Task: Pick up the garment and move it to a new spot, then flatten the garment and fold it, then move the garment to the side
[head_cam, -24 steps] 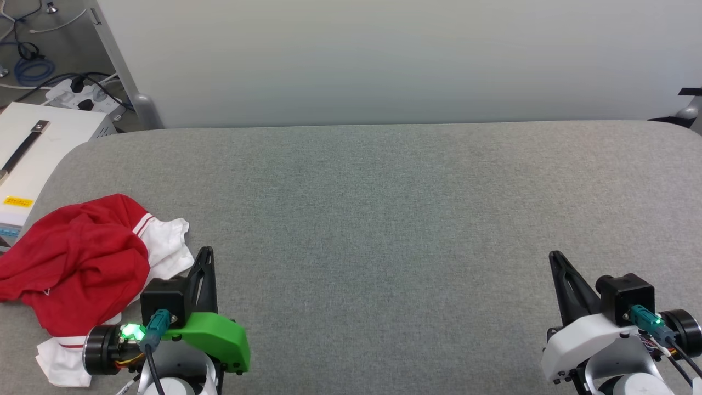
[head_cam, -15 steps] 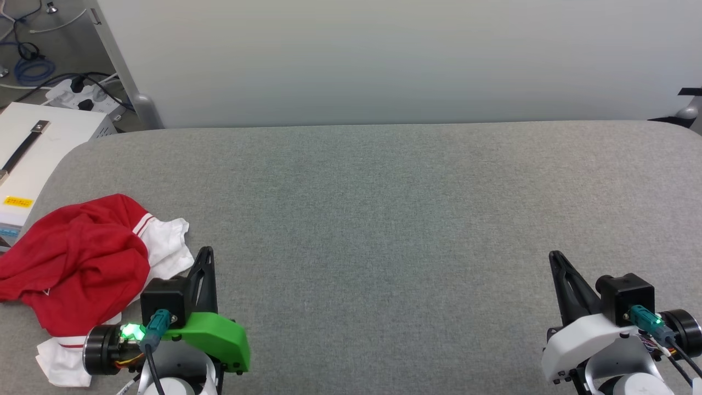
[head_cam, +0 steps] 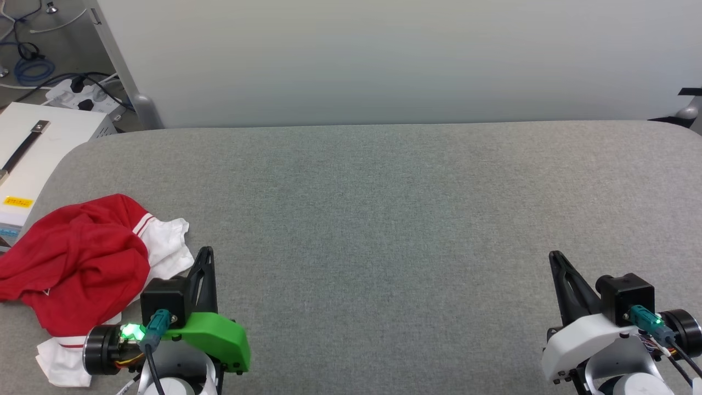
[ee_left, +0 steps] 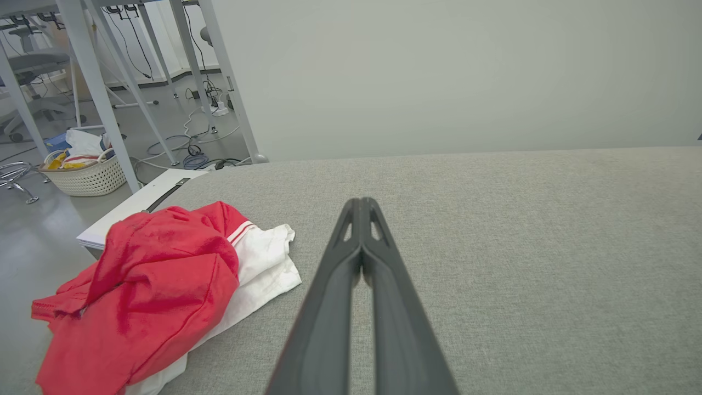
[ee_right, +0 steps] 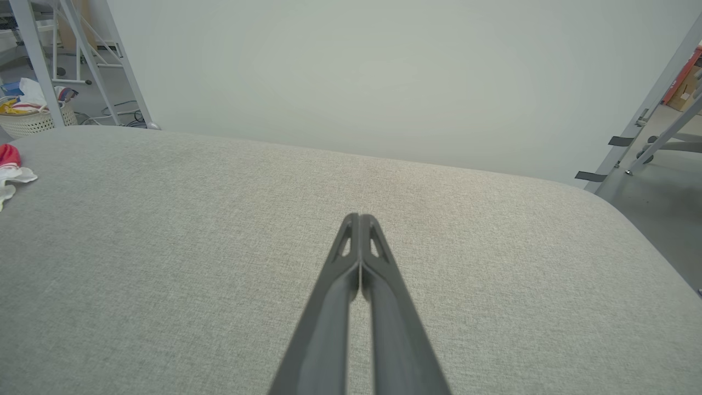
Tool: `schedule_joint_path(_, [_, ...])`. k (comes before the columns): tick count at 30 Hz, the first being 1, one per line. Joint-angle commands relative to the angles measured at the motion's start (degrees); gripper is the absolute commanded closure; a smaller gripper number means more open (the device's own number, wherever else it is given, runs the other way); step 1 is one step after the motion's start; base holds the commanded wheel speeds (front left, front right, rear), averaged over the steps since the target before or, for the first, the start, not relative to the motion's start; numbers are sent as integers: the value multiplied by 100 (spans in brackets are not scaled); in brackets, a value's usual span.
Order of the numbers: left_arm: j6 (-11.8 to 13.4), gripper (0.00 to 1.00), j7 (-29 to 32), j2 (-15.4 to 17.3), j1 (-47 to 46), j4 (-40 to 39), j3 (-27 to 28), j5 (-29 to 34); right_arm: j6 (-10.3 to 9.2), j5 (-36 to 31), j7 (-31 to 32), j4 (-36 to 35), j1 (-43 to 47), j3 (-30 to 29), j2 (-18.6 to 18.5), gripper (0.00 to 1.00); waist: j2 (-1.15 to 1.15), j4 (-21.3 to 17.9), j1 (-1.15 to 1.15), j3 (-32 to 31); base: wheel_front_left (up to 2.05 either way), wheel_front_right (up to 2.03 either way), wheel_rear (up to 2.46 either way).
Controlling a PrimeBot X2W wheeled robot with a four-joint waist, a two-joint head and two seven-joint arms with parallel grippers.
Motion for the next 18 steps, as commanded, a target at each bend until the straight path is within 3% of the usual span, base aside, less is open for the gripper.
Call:
schedule_joint_path(1, [-17, 100, -5, -27, 6, -10, 2, 54, -4, -55, 16, 10, -91, 3, -3, 100, 0, 0, 0, 0, 0, 0, 0])
schedule_joint_path(15, [-17, 100, -5, -27, 6, -10, 2, 54, -4, -55, 16, 10, -91, 3, -3, 100, 0, 0, 0, 0, 0, 0, 0])
schedule_joint_path(16, [-17, 0, -5, -27, 6, -10, 2, 54, -4, -55, 16, 10, -91, 3, -3, 0, 0, 0, 0, 0, 0, 0, 0])
schedule_joint_path(18, [1, 0, -3, 1, 0, 2, -1, -6, 0, 6, -3, 1, 3, 1, 0, 0, 0, 0, 0, 0, 0, 0, 0])
